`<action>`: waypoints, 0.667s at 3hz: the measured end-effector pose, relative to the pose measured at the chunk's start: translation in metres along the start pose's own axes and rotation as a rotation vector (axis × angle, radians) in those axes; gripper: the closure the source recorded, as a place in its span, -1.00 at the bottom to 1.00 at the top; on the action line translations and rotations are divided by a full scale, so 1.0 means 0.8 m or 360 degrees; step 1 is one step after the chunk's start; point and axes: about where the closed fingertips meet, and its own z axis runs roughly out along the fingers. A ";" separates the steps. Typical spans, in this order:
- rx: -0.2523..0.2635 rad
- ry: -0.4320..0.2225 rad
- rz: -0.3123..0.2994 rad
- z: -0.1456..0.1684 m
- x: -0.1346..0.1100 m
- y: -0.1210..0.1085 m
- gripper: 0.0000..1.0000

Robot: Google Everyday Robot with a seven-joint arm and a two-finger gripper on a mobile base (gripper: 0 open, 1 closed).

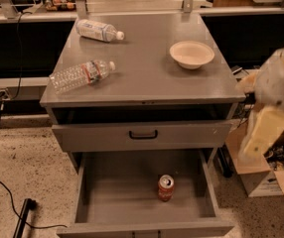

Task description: Pick coke can from middle drawer and place on counter

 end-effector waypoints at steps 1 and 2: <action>-0.0034 -0.0095 0.0055 0.021 0.016 0.023 -1.00; -0.0044 -0.0071 0.0078 0.040 0.008 0.014 -1.00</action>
Offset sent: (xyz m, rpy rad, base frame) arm 0.0133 0.0143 -0.0514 0.0504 0.0342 -0.0558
